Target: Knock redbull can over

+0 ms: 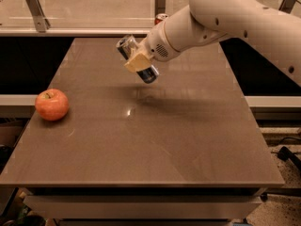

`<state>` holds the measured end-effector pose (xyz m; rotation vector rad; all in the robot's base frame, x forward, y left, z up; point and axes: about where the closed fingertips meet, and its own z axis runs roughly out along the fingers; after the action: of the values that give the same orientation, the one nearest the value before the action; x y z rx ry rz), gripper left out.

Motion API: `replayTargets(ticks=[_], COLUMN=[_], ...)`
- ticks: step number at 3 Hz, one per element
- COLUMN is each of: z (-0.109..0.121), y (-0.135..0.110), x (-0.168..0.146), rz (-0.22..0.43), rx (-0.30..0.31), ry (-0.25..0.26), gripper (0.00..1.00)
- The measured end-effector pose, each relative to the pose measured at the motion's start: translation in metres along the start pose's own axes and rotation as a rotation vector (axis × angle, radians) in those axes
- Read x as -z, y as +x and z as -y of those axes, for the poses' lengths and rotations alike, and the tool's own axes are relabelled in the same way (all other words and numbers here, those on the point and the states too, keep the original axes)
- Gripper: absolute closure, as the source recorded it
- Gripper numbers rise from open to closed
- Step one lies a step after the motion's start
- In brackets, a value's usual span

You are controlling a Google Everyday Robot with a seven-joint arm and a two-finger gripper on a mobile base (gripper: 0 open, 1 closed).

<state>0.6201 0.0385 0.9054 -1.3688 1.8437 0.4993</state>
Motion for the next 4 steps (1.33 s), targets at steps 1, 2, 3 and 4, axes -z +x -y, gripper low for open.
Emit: replayTargets(ticks=[1,2,3,4], z=[0.002,0.005,0.005,0.005], y=[0.006,0.014,0.020,0.026], x=[0.006,0.008,0.009,0.011], rz=[-0.054,-0.116,-0.166,-0.227], rx=[0.007,0.017,0.031,0.051], ry=[0.030,0.057,0.076,0.096], gripper=[1.00,1.00,1.00,1.00])
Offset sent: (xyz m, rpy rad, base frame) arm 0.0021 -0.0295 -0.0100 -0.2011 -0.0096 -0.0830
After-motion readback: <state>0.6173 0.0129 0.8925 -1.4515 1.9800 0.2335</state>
